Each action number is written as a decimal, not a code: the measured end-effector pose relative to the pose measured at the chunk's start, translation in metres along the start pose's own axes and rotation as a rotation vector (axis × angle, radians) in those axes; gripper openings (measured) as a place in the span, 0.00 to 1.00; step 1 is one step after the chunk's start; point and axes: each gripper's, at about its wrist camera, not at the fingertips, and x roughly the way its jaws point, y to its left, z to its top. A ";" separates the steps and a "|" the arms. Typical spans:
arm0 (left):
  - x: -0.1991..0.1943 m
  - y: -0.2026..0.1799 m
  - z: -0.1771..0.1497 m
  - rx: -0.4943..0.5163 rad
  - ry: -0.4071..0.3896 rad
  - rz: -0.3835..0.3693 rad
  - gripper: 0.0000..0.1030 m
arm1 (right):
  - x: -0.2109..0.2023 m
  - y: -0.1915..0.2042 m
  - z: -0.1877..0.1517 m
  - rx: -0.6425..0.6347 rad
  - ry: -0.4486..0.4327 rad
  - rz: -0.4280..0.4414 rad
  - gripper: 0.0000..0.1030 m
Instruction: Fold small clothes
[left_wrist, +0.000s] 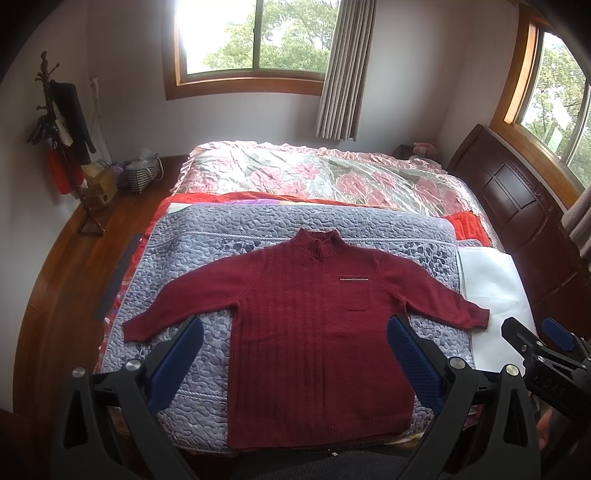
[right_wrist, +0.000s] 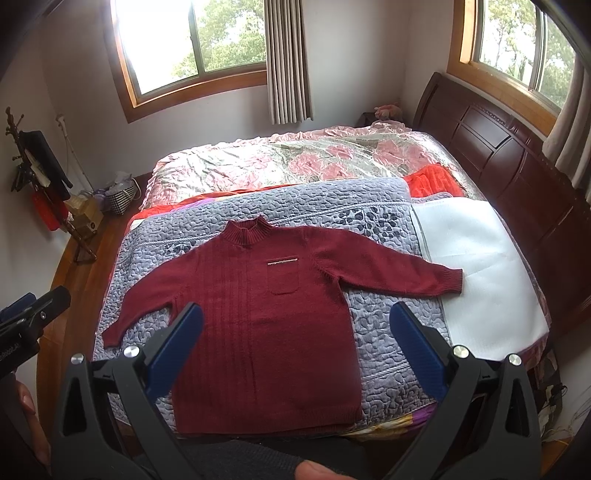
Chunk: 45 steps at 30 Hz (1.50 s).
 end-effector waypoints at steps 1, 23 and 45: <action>0.000 0.000 0.000 0.001 -0.001 0.000 0.96 | 0.000 0.000 0.000 0.000 0.000 0.001 0.97; 0.003 0.000 0.002 0.007 -0.002 0.014 0.96 | 0.002 0.003 -0.001 0.008 0.003 0.007 0.97; 0.007 0.000 0.006 0.007 0.001 0.018 0.96 | 0.009 0.001 0.003 0.014 0.016 0.011 0.97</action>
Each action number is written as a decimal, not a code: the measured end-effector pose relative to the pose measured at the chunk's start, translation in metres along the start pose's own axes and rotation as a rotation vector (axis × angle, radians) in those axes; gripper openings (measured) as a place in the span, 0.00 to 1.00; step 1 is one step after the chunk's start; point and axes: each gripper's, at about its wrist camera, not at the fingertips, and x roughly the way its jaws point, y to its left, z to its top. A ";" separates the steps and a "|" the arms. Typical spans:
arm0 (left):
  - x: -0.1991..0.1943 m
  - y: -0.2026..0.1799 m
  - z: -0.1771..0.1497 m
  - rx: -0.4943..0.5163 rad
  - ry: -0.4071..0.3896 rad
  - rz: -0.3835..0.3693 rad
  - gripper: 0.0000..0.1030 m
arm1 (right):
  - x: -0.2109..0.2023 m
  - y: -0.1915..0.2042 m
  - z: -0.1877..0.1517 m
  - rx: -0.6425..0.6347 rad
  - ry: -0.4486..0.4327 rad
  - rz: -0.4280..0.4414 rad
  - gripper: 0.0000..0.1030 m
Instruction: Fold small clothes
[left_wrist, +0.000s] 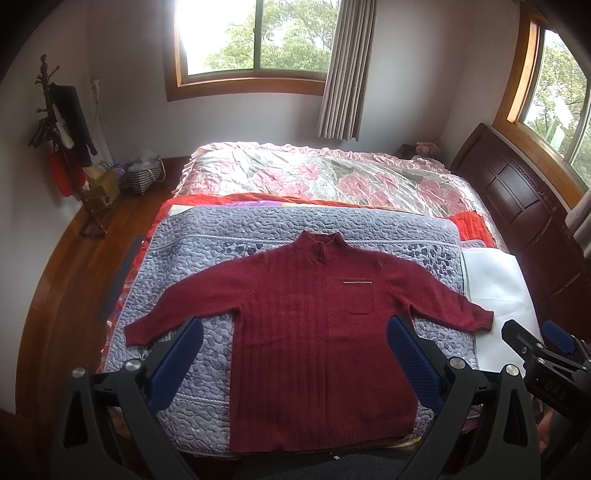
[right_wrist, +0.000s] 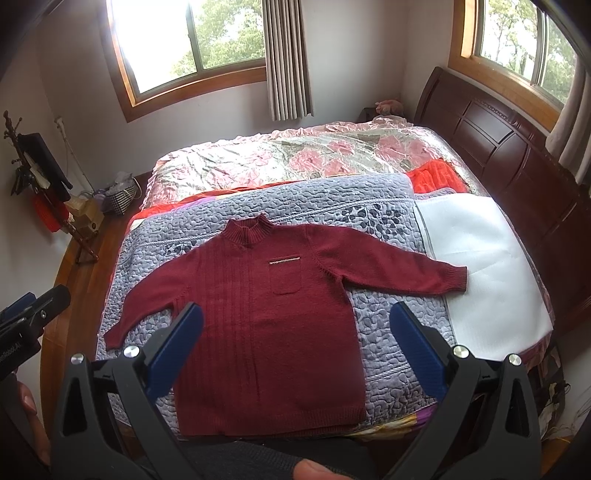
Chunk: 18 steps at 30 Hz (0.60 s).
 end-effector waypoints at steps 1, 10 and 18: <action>0.000 0.000 0.000 0.001 0.000 0.001 0.96 | 0.001 0.000 0.000 0.000 0.001 0.001 0.97; 0.006 0.001 0.004 0.005 0.011 0.001 0.96 | 0.004 0.002 0.002 -0.002 0.006 -0.001 0.97; 0.018 -0.003 0.012 0.013 0.017 -0.010 0.96 | 0.018 -0.002 0.012 0.004 0.024 -0.012 0.97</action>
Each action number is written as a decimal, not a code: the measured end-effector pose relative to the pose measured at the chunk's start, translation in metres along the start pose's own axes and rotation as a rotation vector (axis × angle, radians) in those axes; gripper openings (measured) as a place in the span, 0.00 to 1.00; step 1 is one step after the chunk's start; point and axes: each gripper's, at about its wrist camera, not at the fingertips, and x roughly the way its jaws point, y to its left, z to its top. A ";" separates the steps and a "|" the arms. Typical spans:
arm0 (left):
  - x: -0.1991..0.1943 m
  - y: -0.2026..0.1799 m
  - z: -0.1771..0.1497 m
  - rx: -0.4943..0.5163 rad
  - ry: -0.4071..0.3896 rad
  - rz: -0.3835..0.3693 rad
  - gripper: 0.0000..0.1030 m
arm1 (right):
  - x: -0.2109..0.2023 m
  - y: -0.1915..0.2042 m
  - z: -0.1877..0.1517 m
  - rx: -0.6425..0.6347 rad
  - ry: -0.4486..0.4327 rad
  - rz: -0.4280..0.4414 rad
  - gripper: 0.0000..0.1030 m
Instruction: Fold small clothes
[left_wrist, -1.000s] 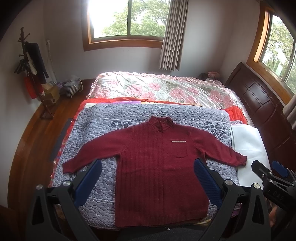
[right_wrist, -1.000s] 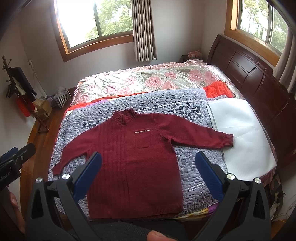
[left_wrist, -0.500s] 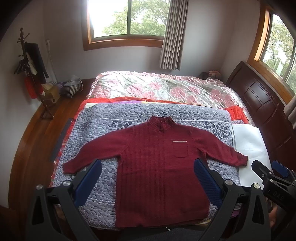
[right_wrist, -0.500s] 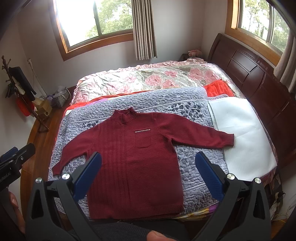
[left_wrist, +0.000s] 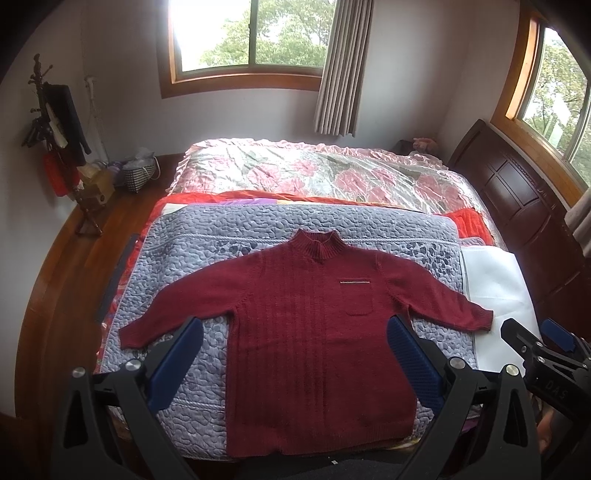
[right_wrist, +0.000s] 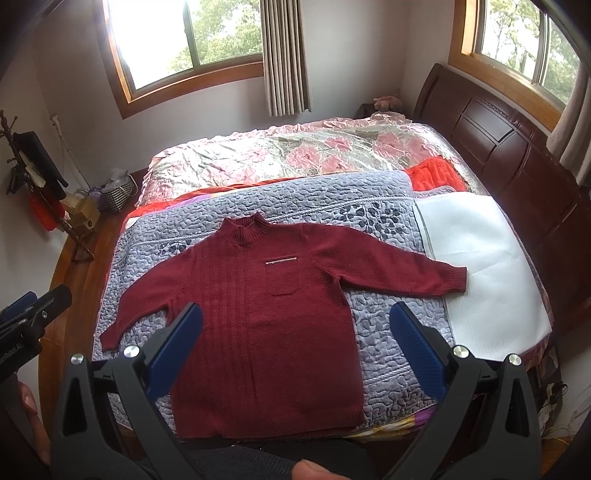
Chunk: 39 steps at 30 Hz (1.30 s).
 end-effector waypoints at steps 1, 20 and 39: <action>0.002 -0.001 0.000 0.007 -0.009 0.001 0.96 | 0.003 -0.001 0.001 0.004 0.006 0.003 0.97; 0.121 -0.060 0.034 0.113 -0.005 -0.267 0.96 | 0.120 -0.181 0.021 0.333 -0.008 -0.048 0.94; 0.231 -0.160 0.042 0.216 0.191 -0.268 0.96 | 0.340 -0.467 -0.113 1.193 0.017 0.248 0.43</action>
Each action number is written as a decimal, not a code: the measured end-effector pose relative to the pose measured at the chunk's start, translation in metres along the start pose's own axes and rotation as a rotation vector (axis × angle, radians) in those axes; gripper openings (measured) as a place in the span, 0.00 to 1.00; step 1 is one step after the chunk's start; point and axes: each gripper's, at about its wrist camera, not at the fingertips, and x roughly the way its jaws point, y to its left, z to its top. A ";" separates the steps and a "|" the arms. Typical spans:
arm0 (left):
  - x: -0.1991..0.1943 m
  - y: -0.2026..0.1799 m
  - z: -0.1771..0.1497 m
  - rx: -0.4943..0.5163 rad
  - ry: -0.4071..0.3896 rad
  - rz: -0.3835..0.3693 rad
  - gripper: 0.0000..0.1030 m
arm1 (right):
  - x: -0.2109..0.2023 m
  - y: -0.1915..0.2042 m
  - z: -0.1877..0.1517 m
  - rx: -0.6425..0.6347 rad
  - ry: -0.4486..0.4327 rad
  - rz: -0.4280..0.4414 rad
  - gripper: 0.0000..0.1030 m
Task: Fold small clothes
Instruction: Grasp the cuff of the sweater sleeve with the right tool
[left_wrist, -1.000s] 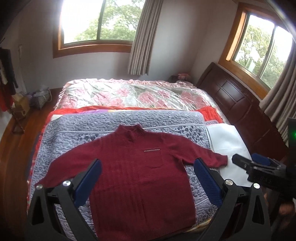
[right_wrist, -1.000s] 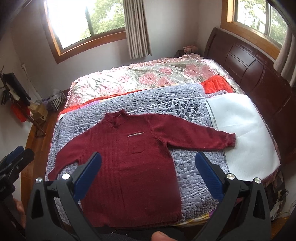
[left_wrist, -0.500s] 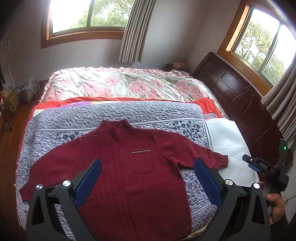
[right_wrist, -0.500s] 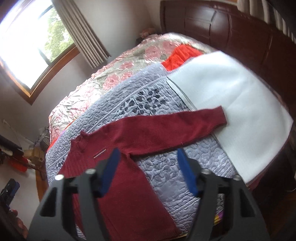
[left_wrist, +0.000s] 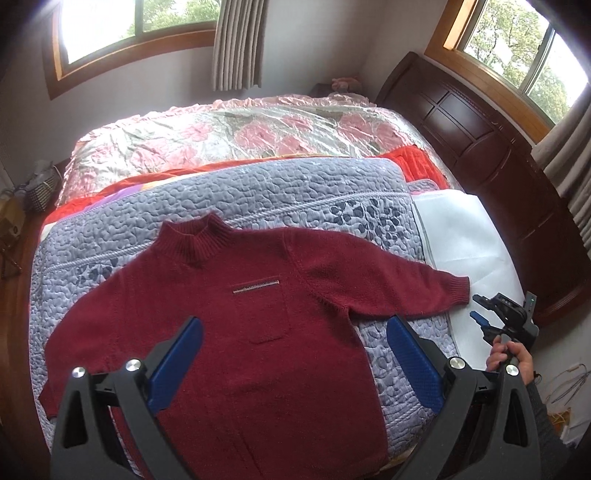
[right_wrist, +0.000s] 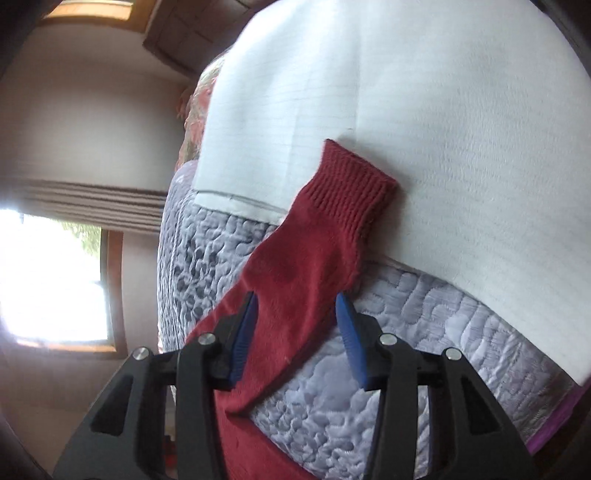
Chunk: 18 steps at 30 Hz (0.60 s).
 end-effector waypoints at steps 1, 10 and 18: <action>0.007 -0.005 0.000 0.004 0.013 -0.001 0.96 | 0.009 -0.010 0.008 0.029 0.002 0.007 0.43; 0.057 -0.031 -0.005 0.009 0.094 -0.005 0.96 | 0.048 -0.050 0.042 0.128 0.006 0.016 0.44; 0.075 -0.034 -0.010 0.020 0.135 0.005 0.96 | 0.061 -0.043 0.046 0.117 0.010 0.063 0.44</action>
